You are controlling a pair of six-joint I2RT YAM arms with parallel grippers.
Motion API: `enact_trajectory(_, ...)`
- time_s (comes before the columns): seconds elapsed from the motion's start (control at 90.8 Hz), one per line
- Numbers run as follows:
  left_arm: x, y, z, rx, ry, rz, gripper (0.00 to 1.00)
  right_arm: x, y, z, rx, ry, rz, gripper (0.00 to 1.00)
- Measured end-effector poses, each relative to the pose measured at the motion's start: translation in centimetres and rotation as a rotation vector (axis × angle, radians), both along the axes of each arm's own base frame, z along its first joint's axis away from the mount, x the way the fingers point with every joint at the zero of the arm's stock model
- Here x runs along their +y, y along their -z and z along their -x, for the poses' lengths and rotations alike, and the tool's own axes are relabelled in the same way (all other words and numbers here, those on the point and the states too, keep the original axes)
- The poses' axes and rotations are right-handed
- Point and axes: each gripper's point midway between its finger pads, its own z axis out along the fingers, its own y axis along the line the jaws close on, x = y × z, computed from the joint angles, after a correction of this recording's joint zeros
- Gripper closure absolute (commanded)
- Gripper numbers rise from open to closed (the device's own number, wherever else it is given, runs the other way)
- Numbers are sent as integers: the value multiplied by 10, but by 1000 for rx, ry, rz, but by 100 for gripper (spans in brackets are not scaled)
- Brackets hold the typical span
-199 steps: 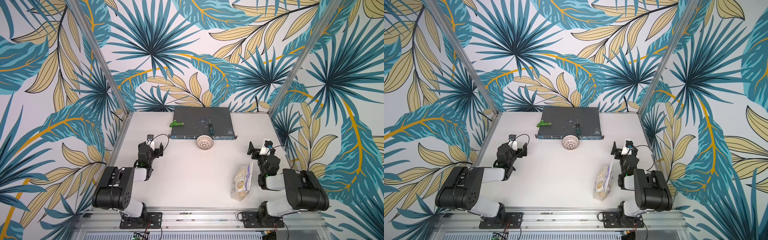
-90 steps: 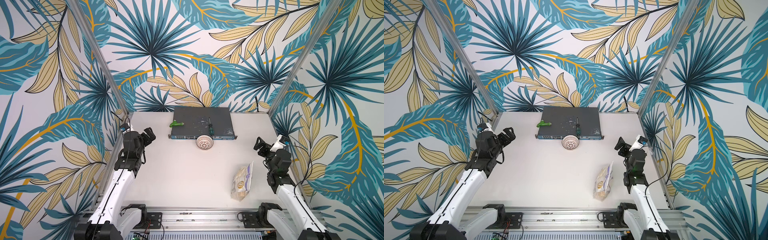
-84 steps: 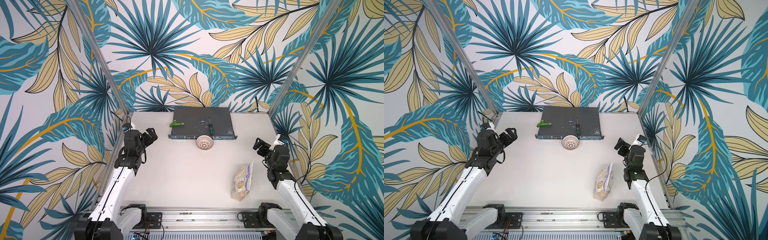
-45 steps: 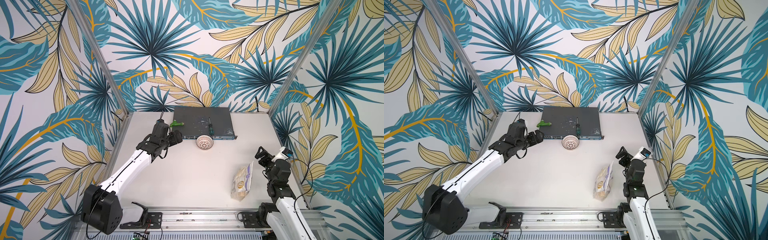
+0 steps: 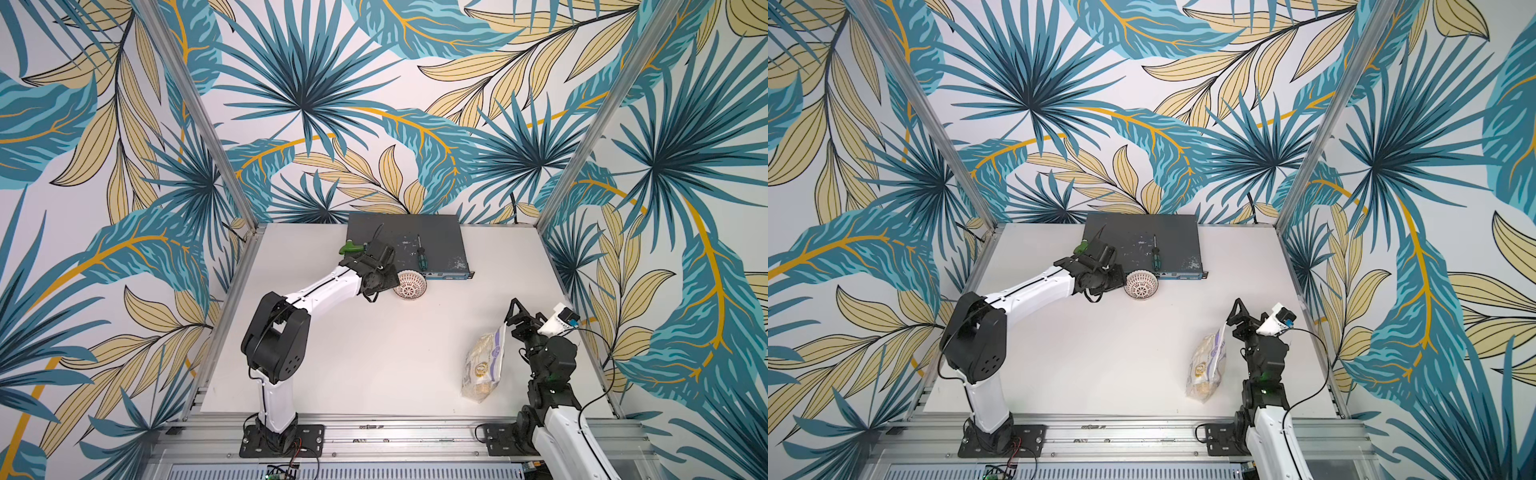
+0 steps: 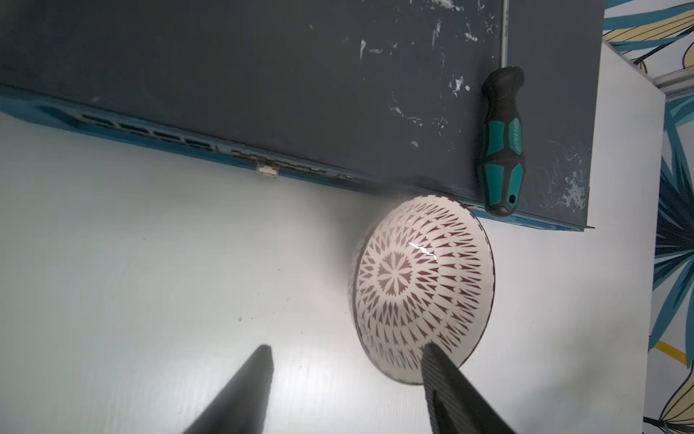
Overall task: Pour the oats into the breakfast bowl
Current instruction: Pick up the bowl from the center of the board.
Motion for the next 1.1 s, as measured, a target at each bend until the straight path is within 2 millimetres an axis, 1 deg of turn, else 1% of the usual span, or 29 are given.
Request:
enact_trajectory(0.066, -8, 5, -5, 11, 5, -3, 45, -1, 1, -2, 1, 6, -8, 0)
enact_trajectory(0.099, -11, 7, -6, 19, 5, -6, 49, -1, 2, -3, 4, 9, -12, 0)
enact_trajectory(0.165, -14, 12, -6, 31, 1, -15, 52, -2, 5, -4, 10, 17, -22, 0)
enact_trajectory(0.253, -14, 20, -5, 51, -7, -33, 53, -4, 10, -5, 19, 28, -34, 0)
enact_trajectory(0.331, -12, 28, -6, 70, -14, -53, 61, -6, 14, -6, 28, 43, -44, 0)
enact_trajectory(0.375, -12, 32, -7, 80, -20, -60, 62, -8, 15, -6, 31, 52, -49, 0)
enact_trajectory(0.54, -11, 49, -7, 113, -27, -88, 67, -11, 15, -5, 22, 72, -60, 0)
enact_trajectory(0.584, -10, 52, -6, 121, -28, -93, 69, -11, 15, -5, 20, 74, -63, 0)
enact_trajectory(0.782, -10, 52, -8, 128, -38, -101, 72, -12, 20, -7, 37, 77, -70, 0)
enact_trajectory(0.915, -10, 51, -9, 131, -40, -100, 77, -11, 27, -8, 60, 75, -69, 0)
enact_trajectory(0.992, -12, 51, -10, 137, -39, -102, 81, -10, 29, -8, 70, 72, -71, 0)
enact_trajectory(1.102, -14, 52, -13, 140, -39, -103, 82, -9, 33, -9, 82, 67, -72, 0)
